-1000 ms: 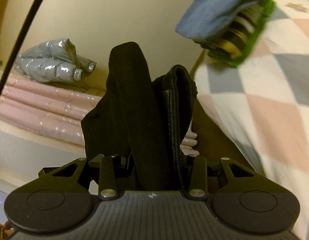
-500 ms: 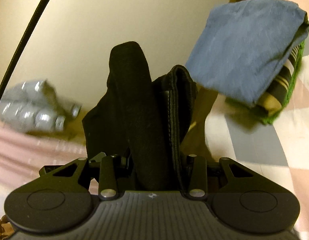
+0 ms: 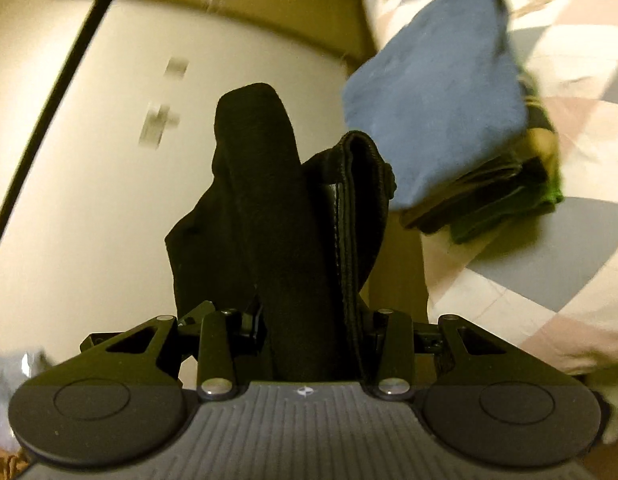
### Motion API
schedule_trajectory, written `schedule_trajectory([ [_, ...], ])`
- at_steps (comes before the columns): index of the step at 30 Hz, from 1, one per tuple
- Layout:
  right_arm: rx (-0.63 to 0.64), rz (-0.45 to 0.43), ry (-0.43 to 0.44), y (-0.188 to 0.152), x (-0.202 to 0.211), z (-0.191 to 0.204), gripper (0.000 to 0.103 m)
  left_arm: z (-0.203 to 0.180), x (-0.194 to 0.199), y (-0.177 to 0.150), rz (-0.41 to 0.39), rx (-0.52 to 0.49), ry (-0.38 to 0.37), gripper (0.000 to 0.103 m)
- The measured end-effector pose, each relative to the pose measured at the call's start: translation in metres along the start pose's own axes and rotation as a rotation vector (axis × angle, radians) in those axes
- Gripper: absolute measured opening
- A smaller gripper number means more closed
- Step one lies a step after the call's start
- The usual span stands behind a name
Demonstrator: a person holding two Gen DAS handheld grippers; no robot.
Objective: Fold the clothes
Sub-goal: 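Lift the folded jeans with both grippers and carry them toward the clothes stack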
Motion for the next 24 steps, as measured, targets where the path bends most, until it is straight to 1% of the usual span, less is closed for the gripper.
schedule_trajectory([
  [3, -0.05, -0.136, 0.007, 0.003, 0.013, 0.002, 0.039, -0.002, -0.016, 0.041, 0.068, -0.097, -0.061, 0.032],
  [5, -0.068, -0.223, 0.019, 0.012, 0.021, 0.003, 0.039, -0.02, -0.029, 0.068, 0.094, -0.161, -0.086, 0.032],
  [9, -0.105, -0.398, 0.042, 0.029, 0.038, 0.004, 0.039, -0.06, -0.06, 0.125, 0.13, -0.293, -0.106, 0.032],
  [12, -0.137, -0.517, 0.049, 0.045, 0.054, 0.0, 0.039, -0.085, -0.086, 0.165, 0.166, -0.378, -0.148, 0.032],
  [14, -0.197, -0.601, 0.047, 0.047, 0.039, 0.001, 0.039, -0.097, -0.102, 0.183, 0.201, -0.437, -0.175, 0.032],
  [17, -0.287, -0.728, 0.045, 0.049, 0.017, 0.002, 0.039, -0.111, -0.129, 0.212, 0.275, -0.534, -0.227, 0.032],
  [20, -0.377, -0.855, 0.042, 0.05, -0.004, 0.002, 0.039, -0.112, -0.158, 0.236, 0.372, -0.631, -0.279, 0.032],
  [24, -0.499, -1.023, 0.038, 0.049, -0.032, 0.002, 0.039, -0.109, -0.198, 0.266, 0.539, -0.769, -0.354, 0.032],
])
Point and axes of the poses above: each gripper's, at about its wrist camera, not at the fingertips, and x roughly against the way its jaws point, z to its left, y to its top, the point moved 6 cm from there along -x, roughly the way its jaws point, and after that the axes turned 14 degrees about z, right-handed, at the moved point
